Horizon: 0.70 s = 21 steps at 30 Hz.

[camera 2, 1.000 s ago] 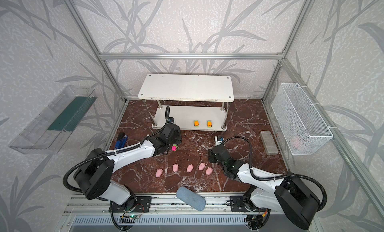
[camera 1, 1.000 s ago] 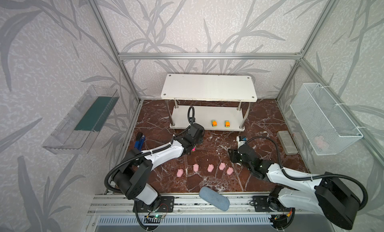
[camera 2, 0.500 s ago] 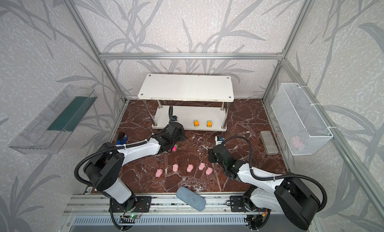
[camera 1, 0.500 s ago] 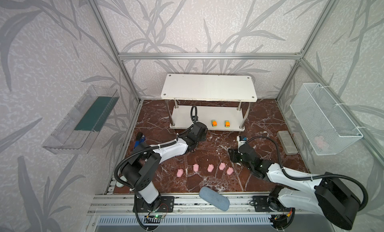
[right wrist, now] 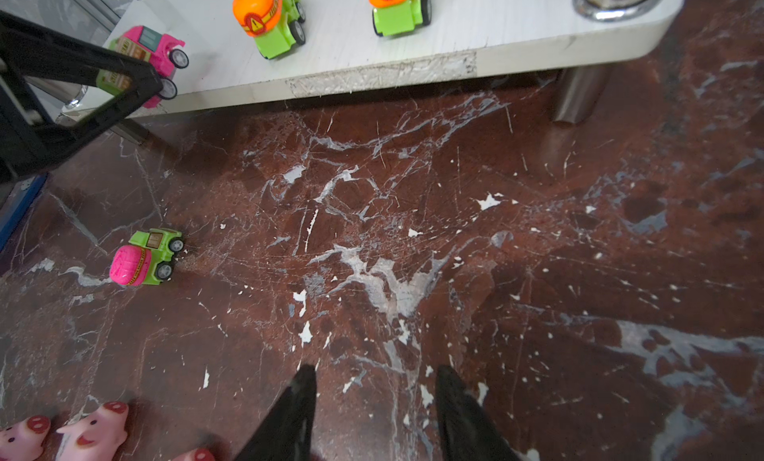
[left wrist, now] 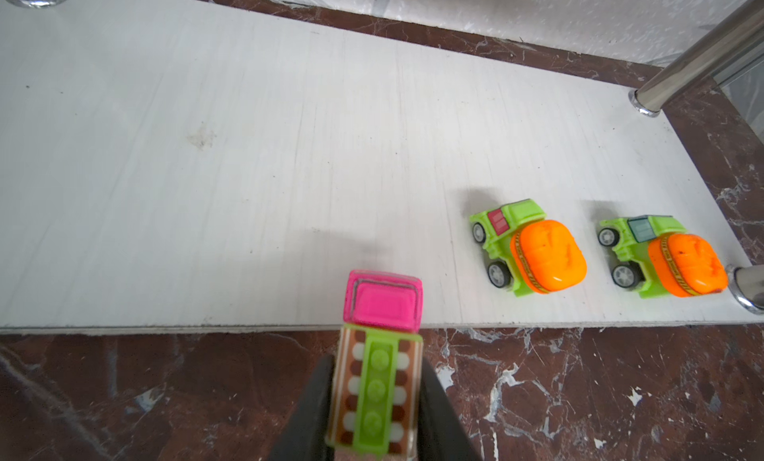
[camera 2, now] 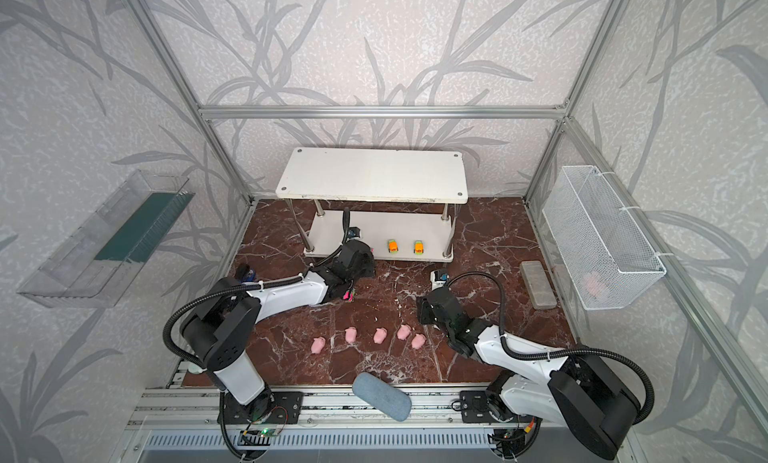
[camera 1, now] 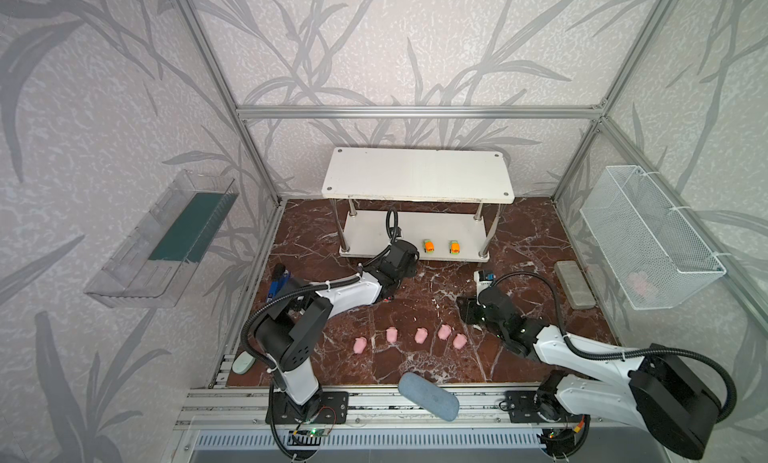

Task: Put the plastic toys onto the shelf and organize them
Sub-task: 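Carry the pink-and-green car with the left gripper to the lower shelf, then lower the pink-and-green car beside the orange cars and open the left gripper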

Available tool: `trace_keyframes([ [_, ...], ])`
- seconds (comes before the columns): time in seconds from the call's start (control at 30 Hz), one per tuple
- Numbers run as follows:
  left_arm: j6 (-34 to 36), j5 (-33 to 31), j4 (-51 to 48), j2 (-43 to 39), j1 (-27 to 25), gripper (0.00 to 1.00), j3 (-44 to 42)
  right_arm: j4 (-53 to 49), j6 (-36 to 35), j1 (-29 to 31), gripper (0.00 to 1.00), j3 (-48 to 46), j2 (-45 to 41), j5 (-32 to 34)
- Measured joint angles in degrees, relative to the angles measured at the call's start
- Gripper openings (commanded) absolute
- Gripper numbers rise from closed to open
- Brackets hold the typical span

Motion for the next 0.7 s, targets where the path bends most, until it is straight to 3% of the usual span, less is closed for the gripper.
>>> trace_keyframes([
  [0.7, 3.3, -1.2, 1.0, 4.6, 0.0, 0.27, 3.4, 0.8, 0.0, -0.6, 0.48, -1.1, 0.3, -0.8],
])
